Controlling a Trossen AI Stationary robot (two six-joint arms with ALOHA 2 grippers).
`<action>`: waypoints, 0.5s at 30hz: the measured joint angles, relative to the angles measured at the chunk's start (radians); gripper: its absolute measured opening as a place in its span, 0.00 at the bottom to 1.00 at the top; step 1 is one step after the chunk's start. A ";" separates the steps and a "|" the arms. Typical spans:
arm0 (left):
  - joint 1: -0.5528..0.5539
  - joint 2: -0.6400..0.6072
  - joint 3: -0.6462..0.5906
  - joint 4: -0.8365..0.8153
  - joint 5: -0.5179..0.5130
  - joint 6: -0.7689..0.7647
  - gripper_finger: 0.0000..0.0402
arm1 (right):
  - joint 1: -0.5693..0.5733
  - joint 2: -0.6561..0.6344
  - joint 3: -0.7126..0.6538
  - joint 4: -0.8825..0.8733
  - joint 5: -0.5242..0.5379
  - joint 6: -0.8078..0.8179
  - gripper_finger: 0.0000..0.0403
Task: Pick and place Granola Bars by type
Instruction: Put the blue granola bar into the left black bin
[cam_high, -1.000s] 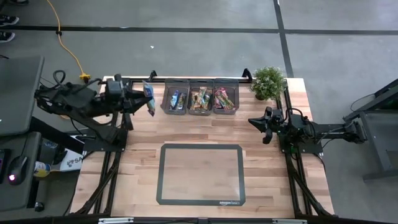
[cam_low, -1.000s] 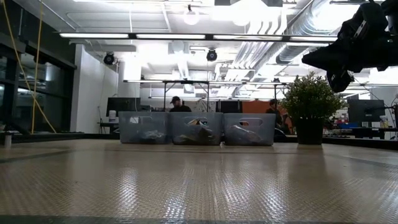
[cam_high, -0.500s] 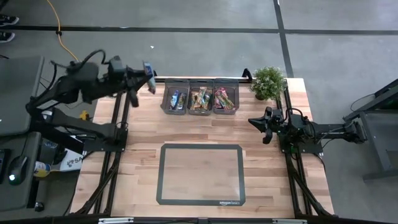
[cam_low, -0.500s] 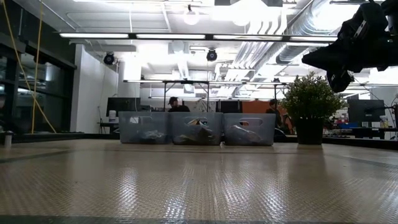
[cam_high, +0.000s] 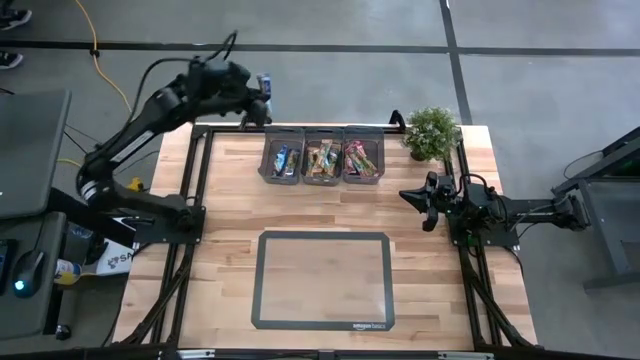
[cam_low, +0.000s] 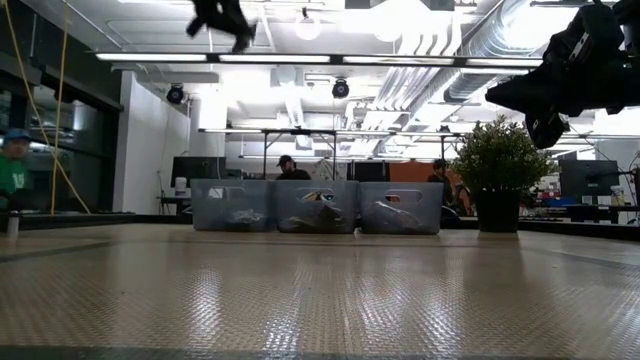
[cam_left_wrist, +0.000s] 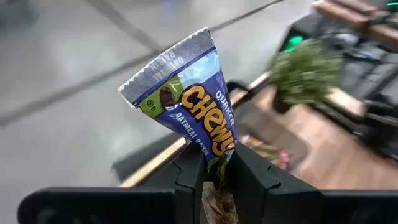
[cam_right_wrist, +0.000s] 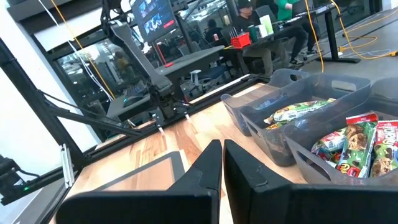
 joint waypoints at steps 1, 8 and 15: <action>0.028 0.022 0.000 -0.007 0.004 -0.024 0.15 | 0.000 0.000 0.000 0.000 0.000 0.000 0.00; 0.156 0.186 0.000 -0.027 0.142 -0.108 0.15 | 0.000 0.000 0.000 0.000 0.000 0.000 0.00; 0.170 0.358 0.000 -0.161 0.147 -0.202 0.15 | 0.000 0.000 0.000 0.000 0.000 0.000 0.00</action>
